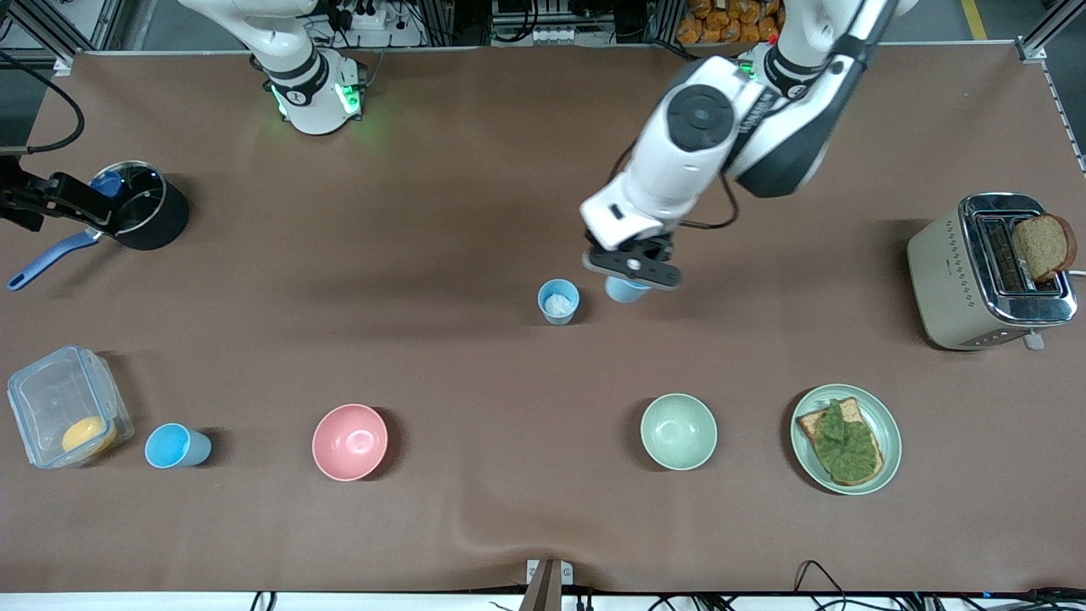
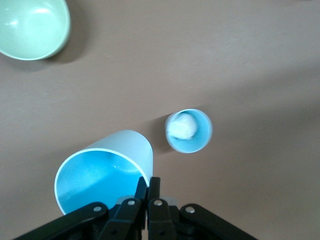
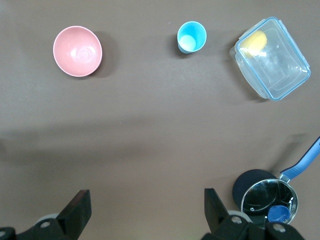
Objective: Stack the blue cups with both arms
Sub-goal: 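Lower the held cup with the left gripper down over the other cup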
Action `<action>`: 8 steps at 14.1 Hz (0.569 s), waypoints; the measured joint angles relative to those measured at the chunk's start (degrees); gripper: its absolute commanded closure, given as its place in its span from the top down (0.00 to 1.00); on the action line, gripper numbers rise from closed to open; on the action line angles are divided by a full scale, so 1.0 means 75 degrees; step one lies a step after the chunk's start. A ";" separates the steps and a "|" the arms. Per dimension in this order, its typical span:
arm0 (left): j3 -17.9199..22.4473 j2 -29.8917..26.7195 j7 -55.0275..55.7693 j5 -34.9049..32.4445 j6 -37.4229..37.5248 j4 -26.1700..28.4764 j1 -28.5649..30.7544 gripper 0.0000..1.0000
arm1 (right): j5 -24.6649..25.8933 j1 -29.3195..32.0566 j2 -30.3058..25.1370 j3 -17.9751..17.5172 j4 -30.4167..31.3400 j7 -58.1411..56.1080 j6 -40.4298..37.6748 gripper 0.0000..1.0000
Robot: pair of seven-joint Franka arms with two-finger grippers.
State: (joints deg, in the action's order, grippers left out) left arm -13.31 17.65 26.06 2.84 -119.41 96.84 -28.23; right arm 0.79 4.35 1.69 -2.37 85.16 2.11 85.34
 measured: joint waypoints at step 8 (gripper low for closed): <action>0.0620 0.1183 0.1538 0.0000 0.0070 -0.0952 -0.1425 0.00 | 0.0000 -0.0008 -0.0235 -0.0009 -0.0025 -0.0282 -0.0148 1.00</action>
State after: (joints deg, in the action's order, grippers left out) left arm -8.67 26.52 37.60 2.84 -118.89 89.70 -38.92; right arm 0.79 4.29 -0.07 -2.43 84.97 0.00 84.23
